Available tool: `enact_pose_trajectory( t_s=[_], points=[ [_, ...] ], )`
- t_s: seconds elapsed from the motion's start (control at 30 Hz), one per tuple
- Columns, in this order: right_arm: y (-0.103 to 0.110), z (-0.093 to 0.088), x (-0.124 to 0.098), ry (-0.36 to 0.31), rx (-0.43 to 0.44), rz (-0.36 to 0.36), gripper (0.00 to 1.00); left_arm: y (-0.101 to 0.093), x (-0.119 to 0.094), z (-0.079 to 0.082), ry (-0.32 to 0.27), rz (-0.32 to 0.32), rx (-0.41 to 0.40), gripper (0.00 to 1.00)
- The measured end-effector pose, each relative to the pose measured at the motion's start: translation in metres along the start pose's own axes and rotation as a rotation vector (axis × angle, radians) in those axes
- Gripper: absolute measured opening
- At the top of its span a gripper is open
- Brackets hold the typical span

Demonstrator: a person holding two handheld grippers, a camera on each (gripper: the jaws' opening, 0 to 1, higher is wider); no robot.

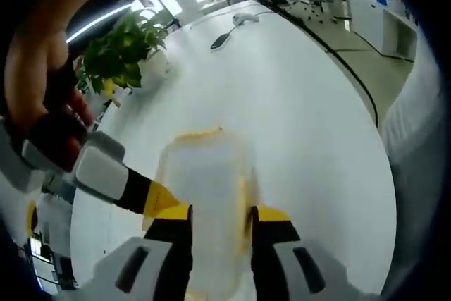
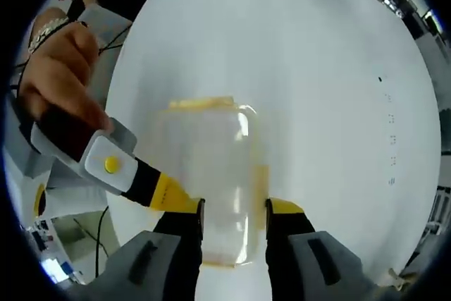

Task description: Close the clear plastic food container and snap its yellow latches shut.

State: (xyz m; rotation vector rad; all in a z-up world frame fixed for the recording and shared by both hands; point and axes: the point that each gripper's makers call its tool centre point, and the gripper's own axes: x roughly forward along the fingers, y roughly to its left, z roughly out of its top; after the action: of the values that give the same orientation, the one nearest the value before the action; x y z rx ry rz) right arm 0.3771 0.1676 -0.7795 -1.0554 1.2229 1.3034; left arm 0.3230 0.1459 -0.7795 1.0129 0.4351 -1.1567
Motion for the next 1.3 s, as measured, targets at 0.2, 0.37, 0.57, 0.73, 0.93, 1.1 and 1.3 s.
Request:
enact_pose_trajectory(
  t_s=[0.2, 0.37, 0.57, 0.73, 0.93, 1.1, 1.3],
  points=[
    [0.0, 0.001, 0.001, 0.032, -0.001, -0.008, 0.31, -0.001, 0.0, 0.0, 0.003, 0.002, 0.007, 0.25],
    [-0.001, 0.001, 0.001, 0.053, -0.002, -0.016, 0.31, 0.0, 0.0, 0.001, 0.008, 0.002, 0.01, 0.24],
    [-0.004, 0.002, 0.0, 0.057, 0.001, -0.015, 0.31, 0.0, 0.0, 0.001, 0.003, 0.006, 0.01, 0.23],
    [-0.007, 0.002, 0.0, 0.065, -0.001, -0.014, 0.31, 0.0, 0.0, 0.002, 0.011, 0.01, 0.014, 0.23],
    [-0.007, 0.001, 0.0, 0.068, -0.001, -0.02, 0.31, 0.003, -0.001, -0.001, 0.016, 0.037, 0.021, 0.2],
    [-0.009, 0.0, -0.001, 0.041, 0.012, -0.005, 0.3, 0.001, 0.0, 0.001, 0.025, 0.037, 0.045, 0.21],
    [-0.008, 0.0, 0.001, 0.037, 0.006, 0.015, 0.29, 0.001, 0.0, 0.001, 0.022, 0.039, 0.054, 0.21]
  ],
)
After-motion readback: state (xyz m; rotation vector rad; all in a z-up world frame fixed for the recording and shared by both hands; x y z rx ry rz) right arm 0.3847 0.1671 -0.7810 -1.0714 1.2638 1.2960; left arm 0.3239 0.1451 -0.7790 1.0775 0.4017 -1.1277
